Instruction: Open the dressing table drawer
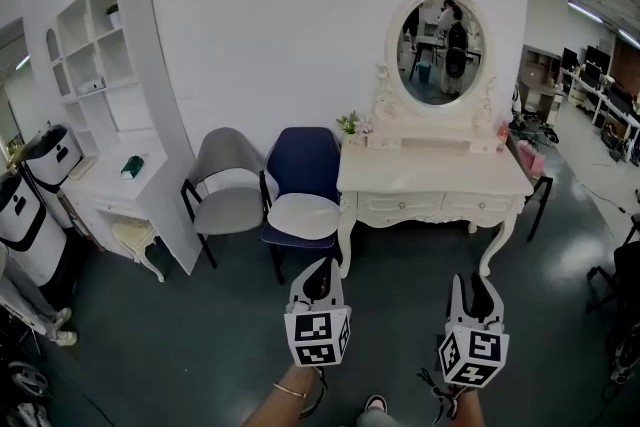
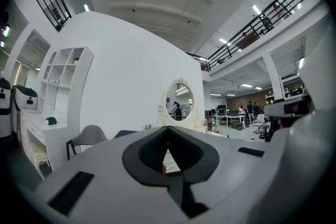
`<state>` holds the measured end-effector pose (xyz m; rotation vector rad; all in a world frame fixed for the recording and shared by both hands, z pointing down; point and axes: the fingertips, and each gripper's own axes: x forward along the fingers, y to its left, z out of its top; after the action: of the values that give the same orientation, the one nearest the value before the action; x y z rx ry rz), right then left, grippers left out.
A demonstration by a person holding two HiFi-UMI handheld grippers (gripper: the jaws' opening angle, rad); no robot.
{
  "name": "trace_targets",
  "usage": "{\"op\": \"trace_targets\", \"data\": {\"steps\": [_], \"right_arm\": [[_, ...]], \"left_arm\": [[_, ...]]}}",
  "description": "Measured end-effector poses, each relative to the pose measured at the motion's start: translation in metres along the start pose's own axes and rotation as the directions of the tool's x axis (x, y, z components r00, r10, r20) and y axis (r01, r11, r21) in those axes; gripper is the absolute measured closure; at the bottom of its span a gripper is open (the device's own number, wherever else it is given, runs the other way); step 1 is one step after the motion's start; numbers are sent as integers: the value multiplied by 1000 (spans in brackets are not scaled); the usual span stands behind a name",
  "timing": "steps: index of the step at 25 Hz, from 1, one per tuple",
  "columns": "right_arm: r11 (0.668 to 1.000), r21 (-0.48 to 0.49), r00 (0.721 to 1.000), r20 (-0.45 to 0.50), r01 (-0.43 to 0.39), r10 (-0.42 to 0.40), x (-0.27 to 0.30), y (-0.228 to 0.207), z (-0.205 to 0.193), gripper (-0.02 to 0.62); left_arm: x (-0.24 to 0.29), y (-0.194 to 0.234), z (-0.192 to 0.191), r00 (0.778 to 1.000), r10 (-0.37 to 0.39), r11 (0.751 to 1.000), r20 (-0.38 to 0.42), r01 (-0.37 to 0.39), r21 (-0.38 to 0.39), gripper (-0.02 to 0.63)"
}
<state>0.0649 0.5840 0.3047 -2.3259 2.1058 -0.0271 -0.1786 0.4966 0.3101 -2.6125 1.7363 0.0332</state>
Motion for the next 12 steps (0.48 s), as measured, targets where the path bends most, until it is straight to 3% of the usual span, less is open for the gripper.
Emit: {"op": "trace_targets", "data": {"steps": [6, 12], "right_arm": [[1000, 9, 1000, 0, -2, 2, 55, -12, -7, 460], [1000, 6, 1000, 7, -19, 19, 139, -38, -2, 466]], "left_arm": [[52, 6, -13, 1000, 8, 1000, -13, -8, 6, 600], [135, 10, -12, 999, 33, 999, -5, -33, -11, 600]]}}
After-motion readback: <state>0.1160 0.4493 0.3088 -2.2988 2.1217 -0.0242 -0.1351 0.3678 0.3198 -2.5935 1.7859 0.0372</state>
